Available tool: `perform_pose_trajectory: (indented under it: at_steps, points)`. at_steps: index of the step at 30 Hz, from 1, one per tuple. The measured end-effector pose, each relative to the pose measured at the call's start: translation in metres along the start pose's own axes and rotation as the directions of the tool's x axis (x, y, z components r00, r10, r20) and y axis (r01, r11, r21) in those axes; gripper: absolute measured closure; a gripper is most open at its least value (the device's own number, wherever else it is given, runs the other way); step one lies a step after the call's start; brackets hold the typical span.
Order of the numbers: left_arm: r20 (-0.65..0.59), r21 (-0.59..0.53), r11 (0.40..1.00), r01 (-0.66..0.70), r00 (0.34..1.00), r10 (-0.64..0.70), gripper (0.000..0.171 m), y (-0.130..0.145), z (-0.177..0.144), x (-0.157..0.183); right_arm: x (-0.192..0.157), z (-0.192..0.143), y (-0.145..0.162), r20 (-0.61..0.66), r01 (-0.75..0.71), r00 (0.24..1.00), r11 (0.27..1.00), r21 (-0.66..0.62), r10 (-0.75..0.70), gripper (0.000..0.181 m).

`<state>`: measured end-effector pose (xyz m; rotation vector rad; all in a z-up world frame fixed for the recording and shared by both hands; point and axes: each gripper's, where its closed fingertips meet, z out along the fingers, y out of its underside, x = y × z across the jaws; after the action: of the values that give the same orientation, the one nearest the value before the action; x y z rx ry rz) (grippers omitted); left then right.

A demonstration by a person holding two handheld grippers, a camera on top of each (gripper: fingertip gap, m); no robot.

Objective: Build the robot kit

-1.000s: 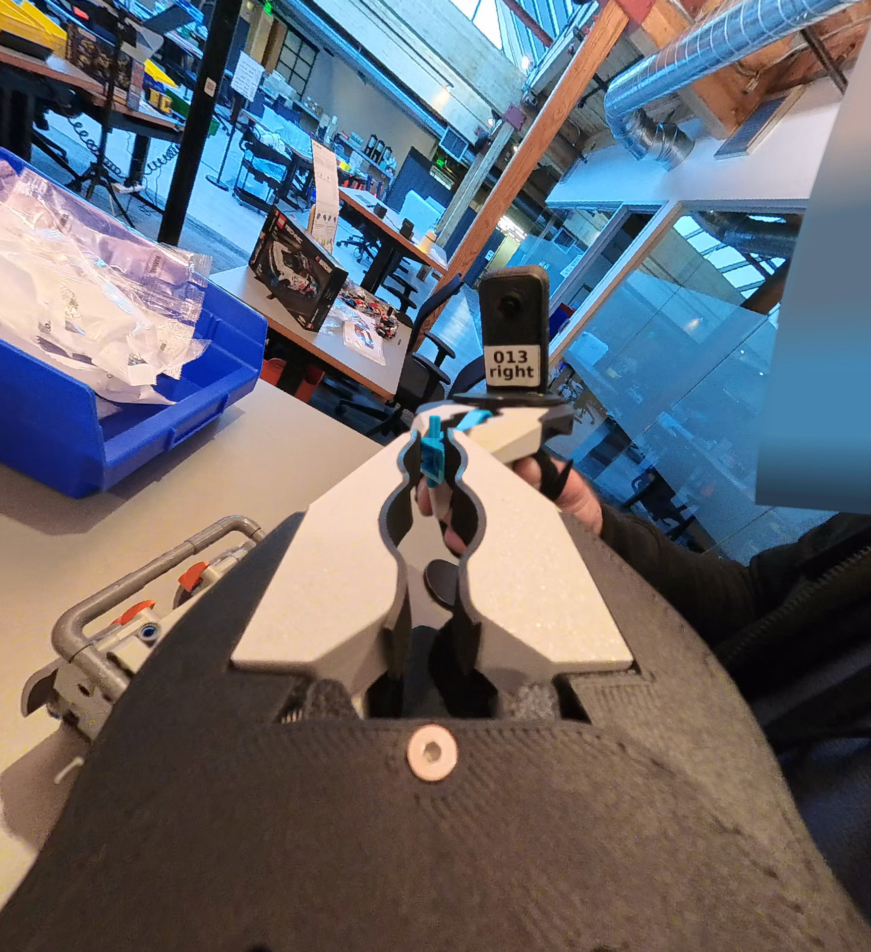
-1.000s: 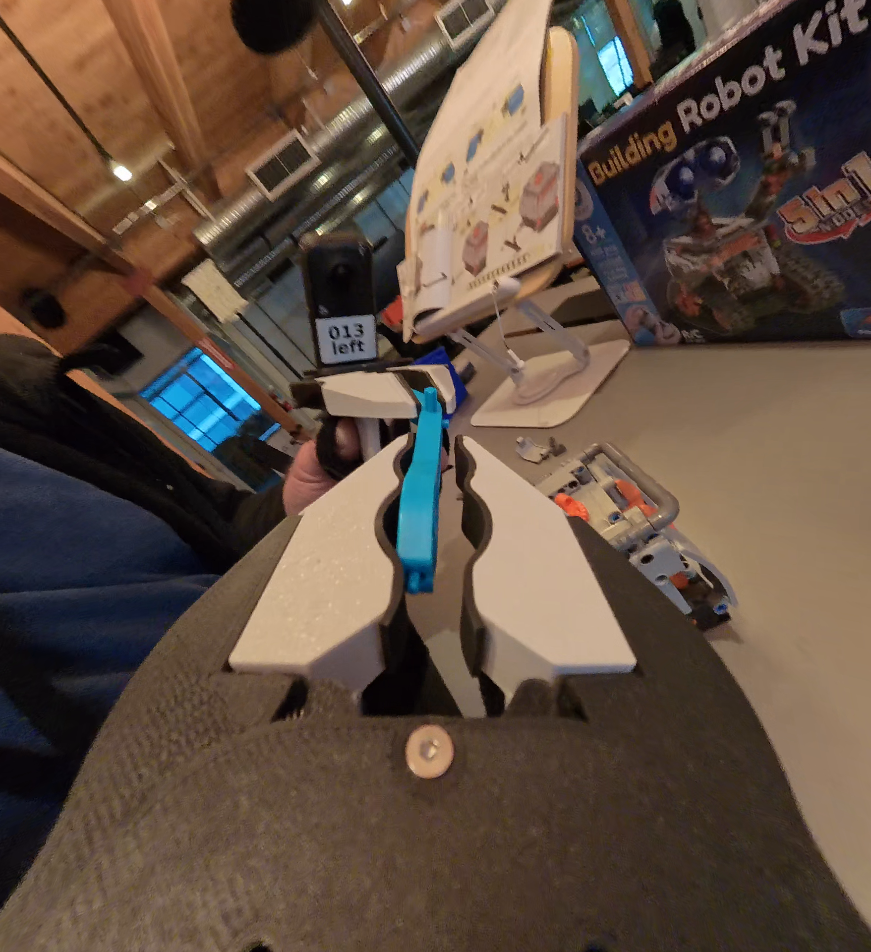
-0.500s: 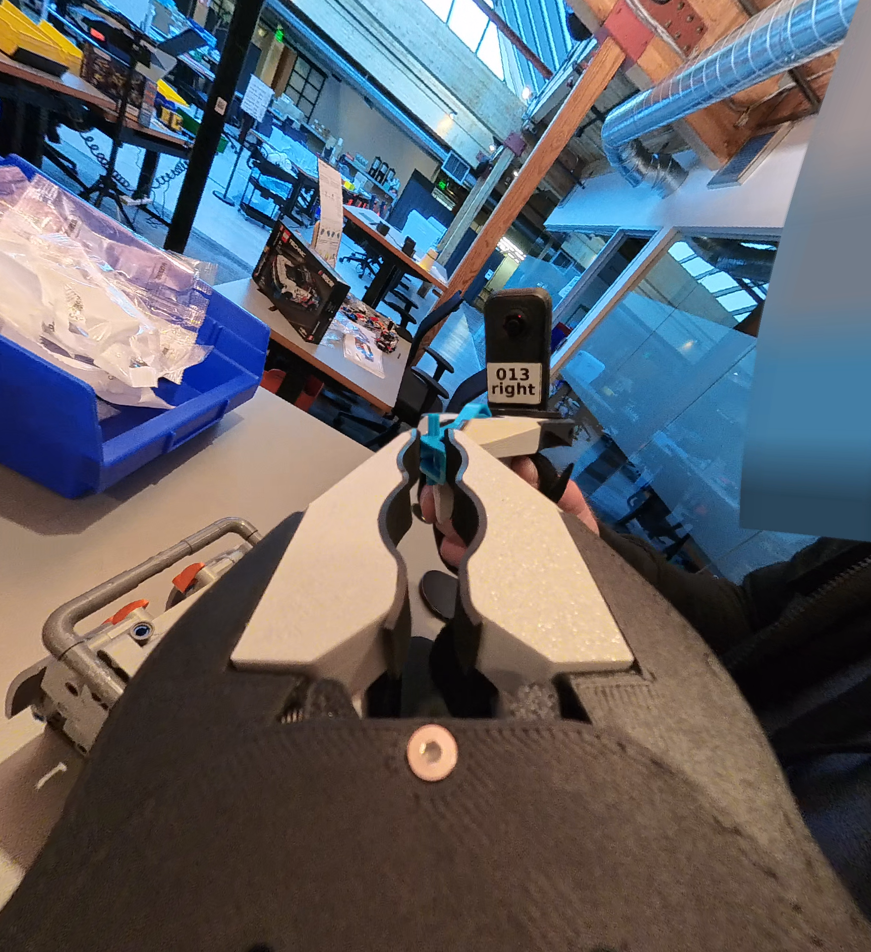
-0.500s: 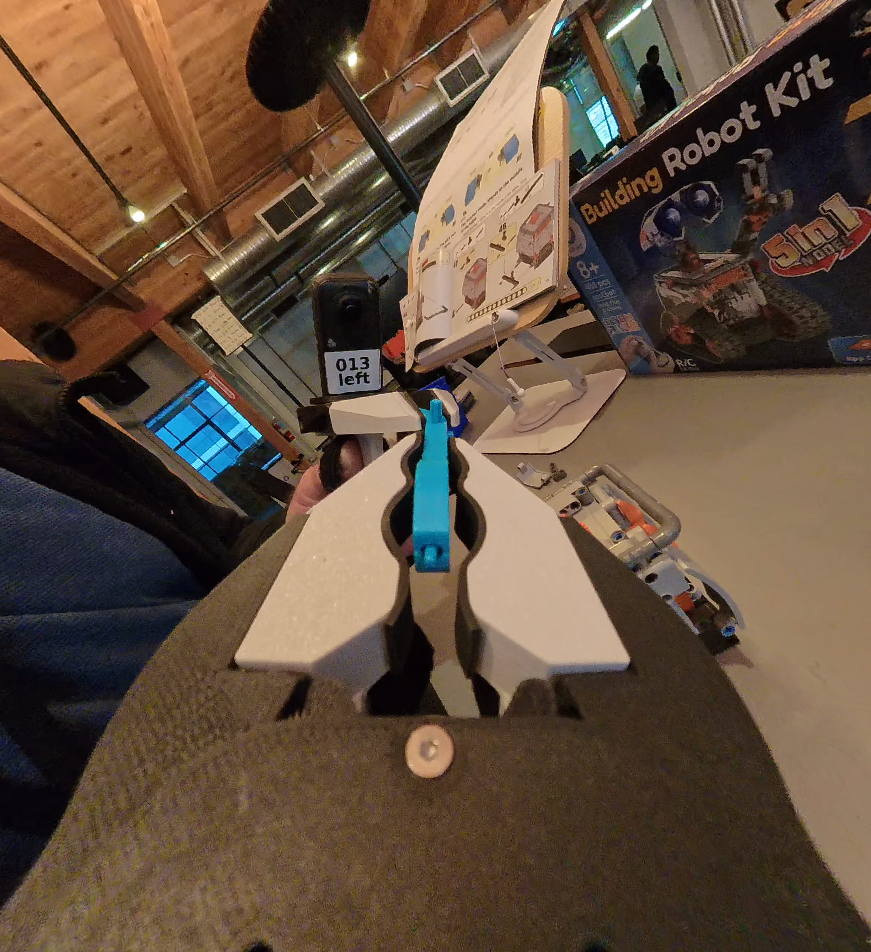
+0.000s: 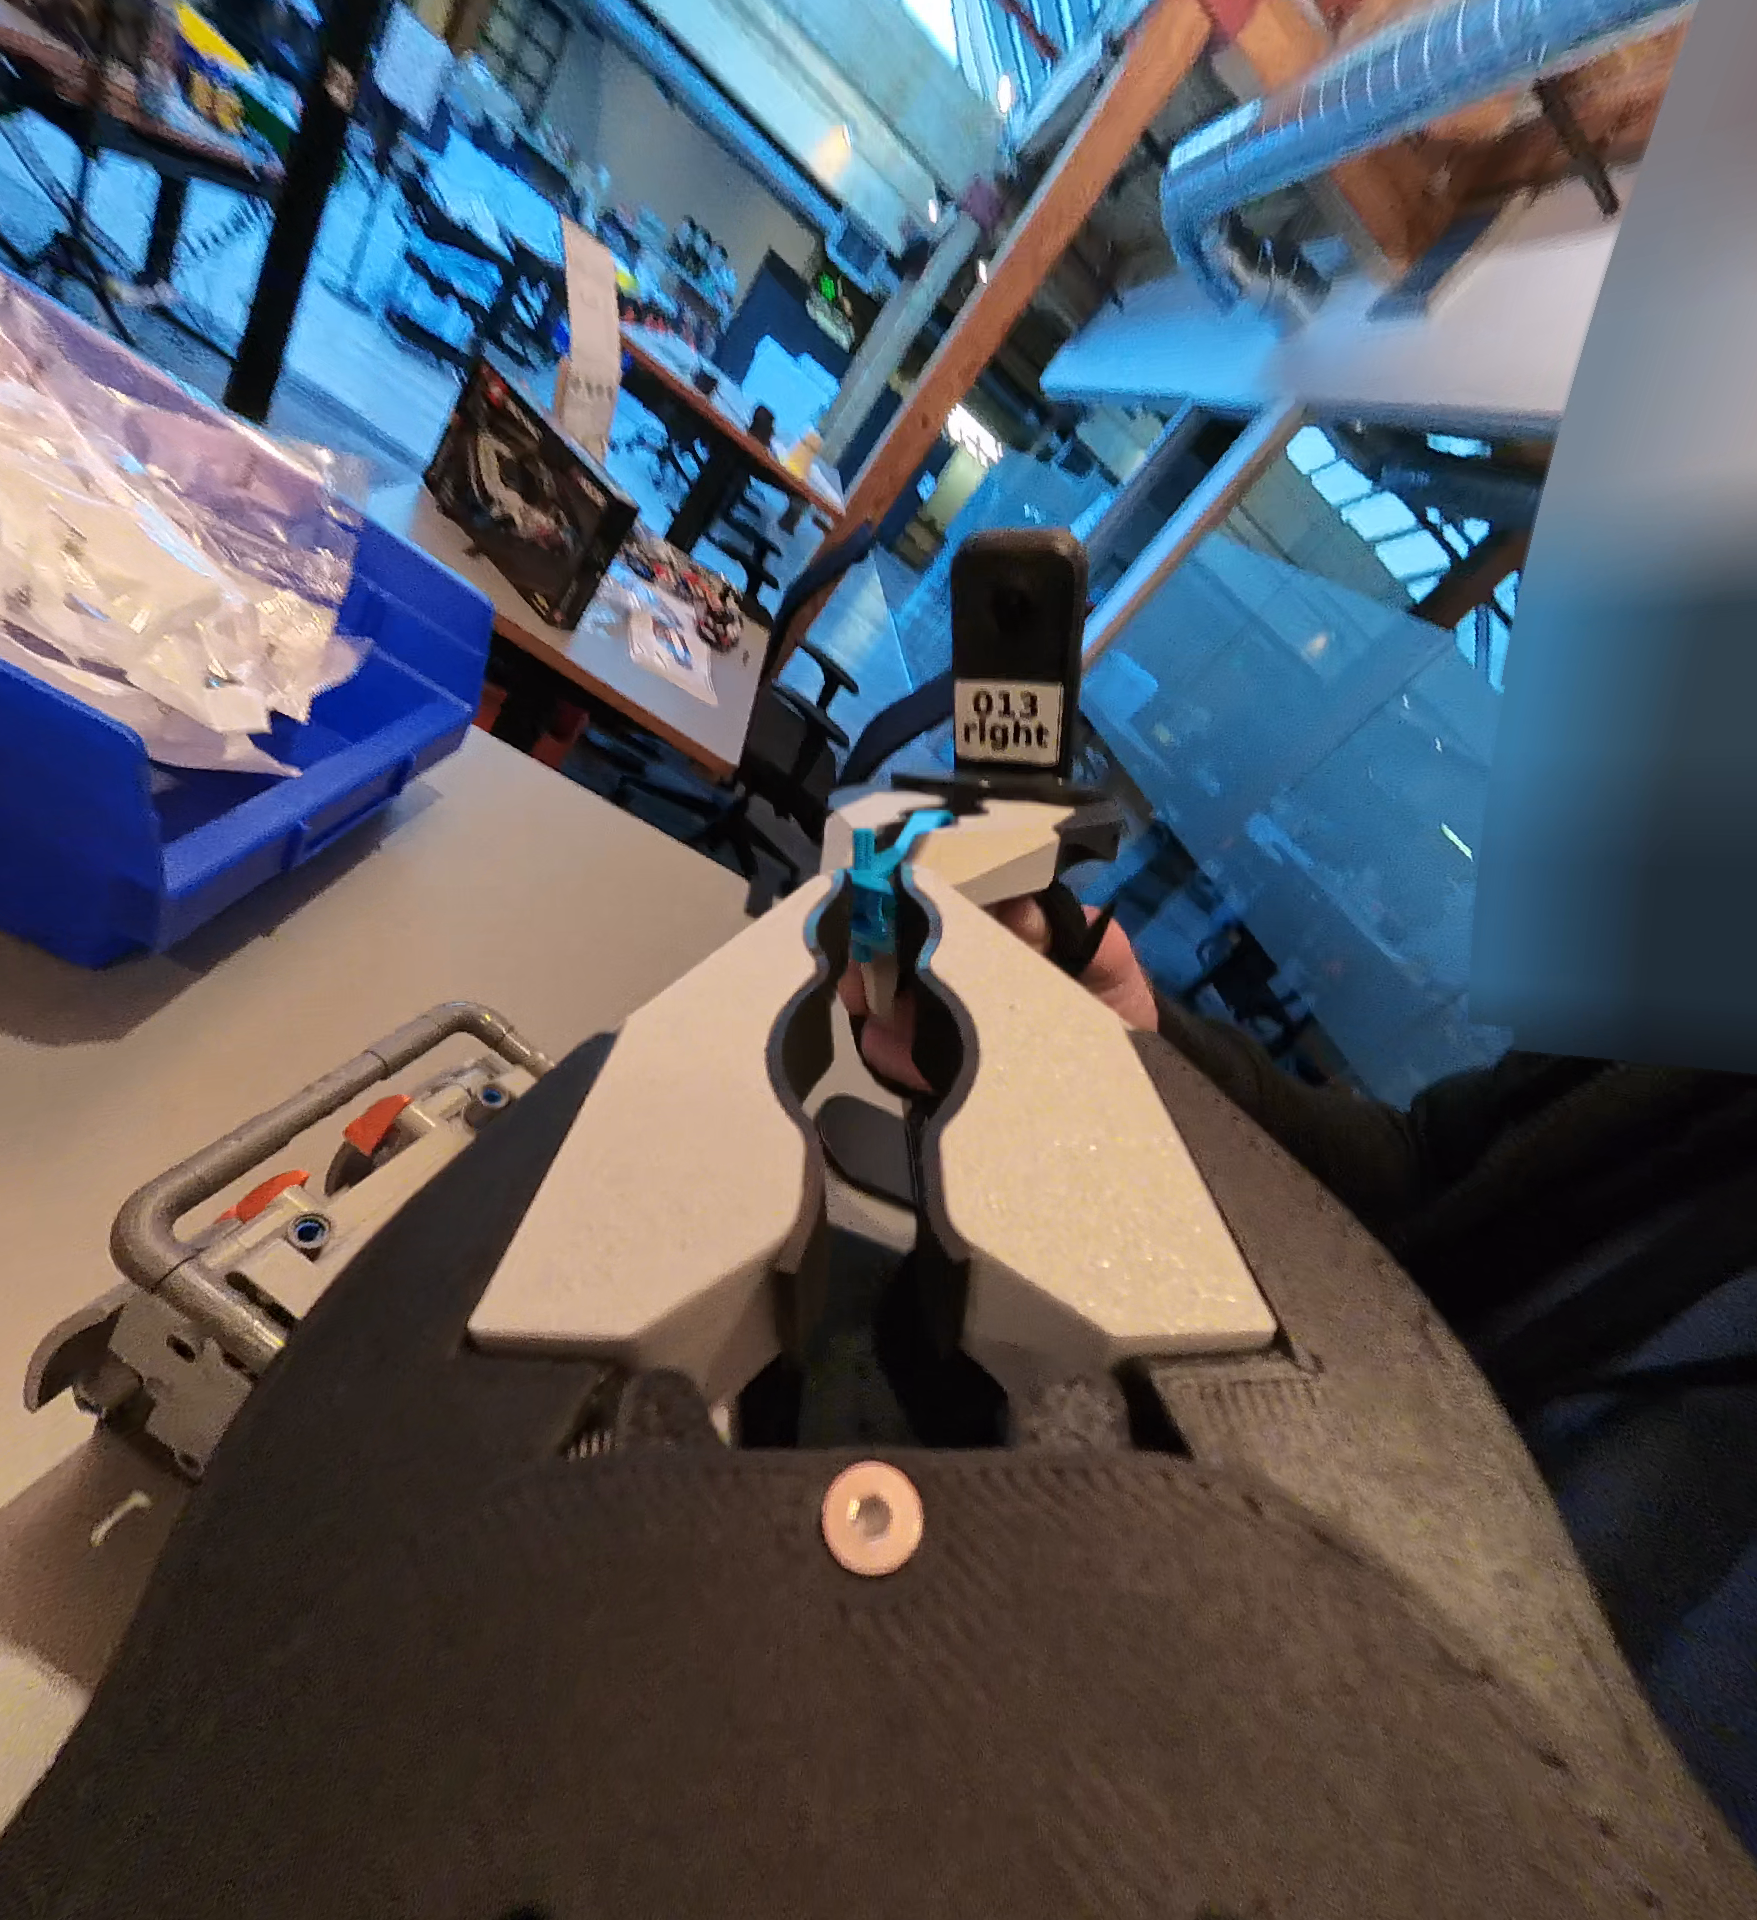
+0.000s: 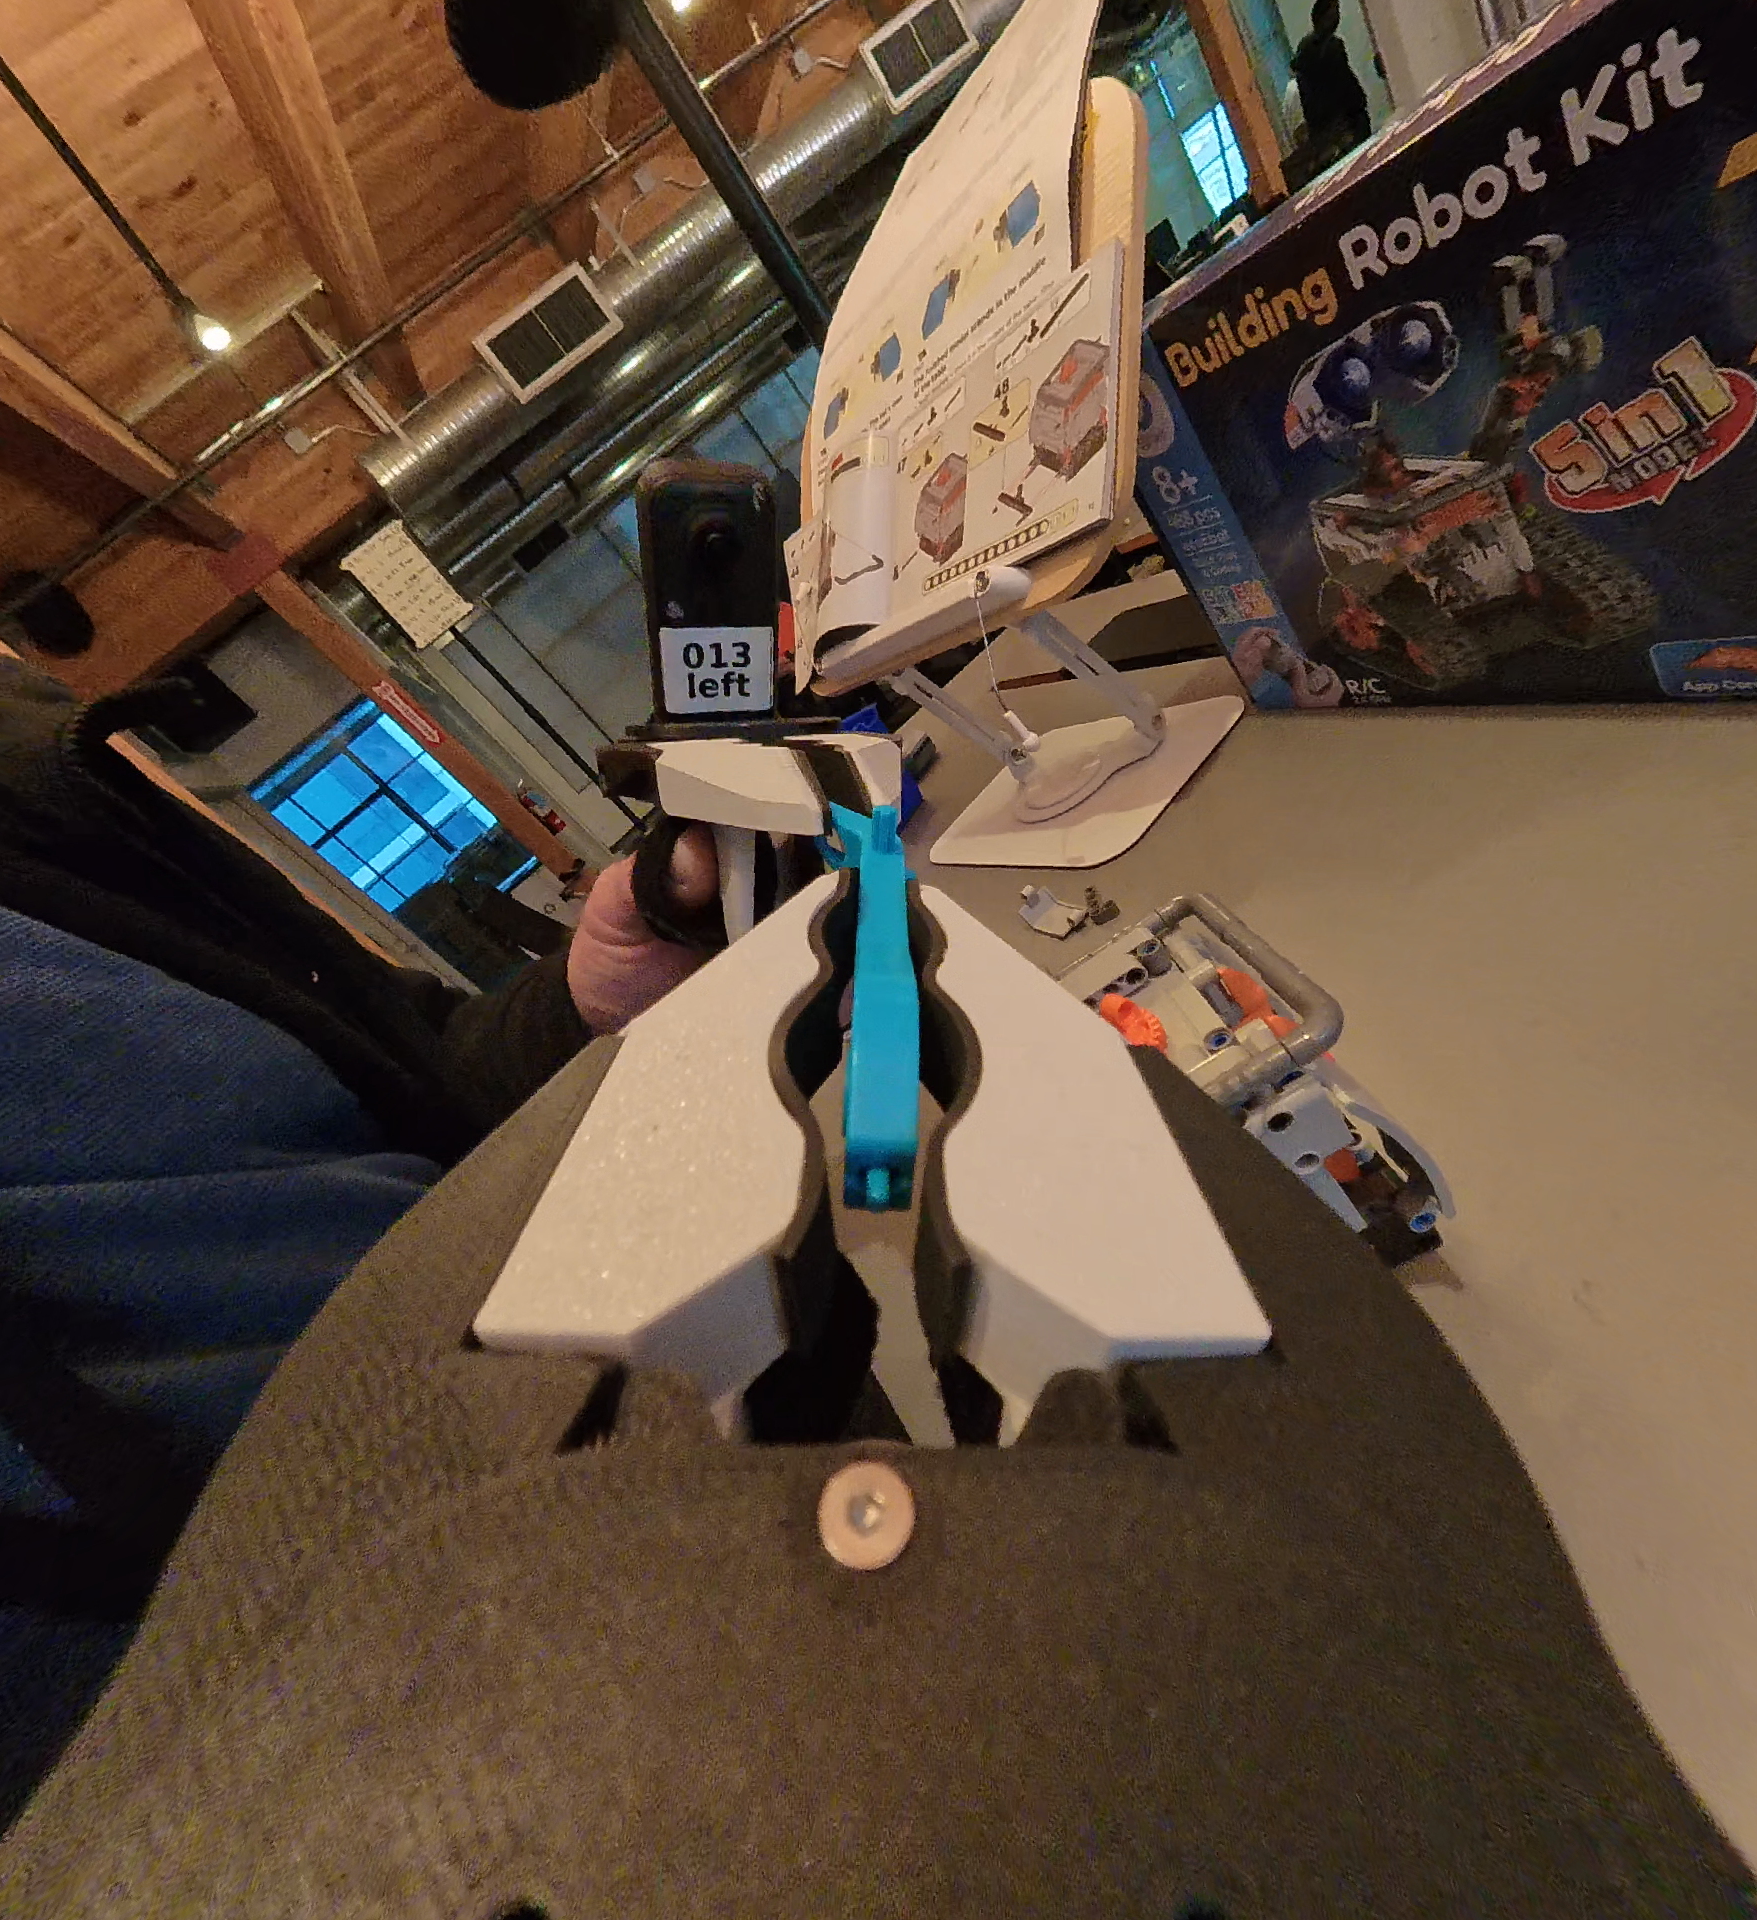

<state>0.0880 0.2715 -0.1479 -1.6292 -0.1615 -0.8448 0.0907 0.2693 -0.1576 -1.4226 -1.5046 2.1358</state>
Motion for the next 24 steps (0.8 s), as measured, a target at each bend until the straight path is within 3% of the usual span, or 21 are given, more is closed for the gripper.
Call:
perform_pose_trajectory:
  at_steps: [4, 17, 24]
  points:
    - [0.028, -0.034, 0.998, -0.044, 0.999, 0.045, 0.168, 0.001, 0.0, 0.0, -0.001, 0.001, -0.001, -0.004, 0.0, 1.0, 1.0, 0.013, 0.0, 0.176]
    - [0.015, 0.073, 0.997, 0.04, 0.999, -0.041, 0.169, -0.002, 0.002, 0.0, 0.0, 0.002, -0.009, 0.022, -0.062, 0.998, 0.99, 0.13, 0.06, 0.171]
    - [-0.005, 0.036, 0.997, 0.076, 0.997, -0.075, 0.17, 0.007, 0.004, -0.002, 0.003, -0.002, 0.0, -0.008, -0.029, 1.0, 0.998, 0.051, 0.029, 0.176]
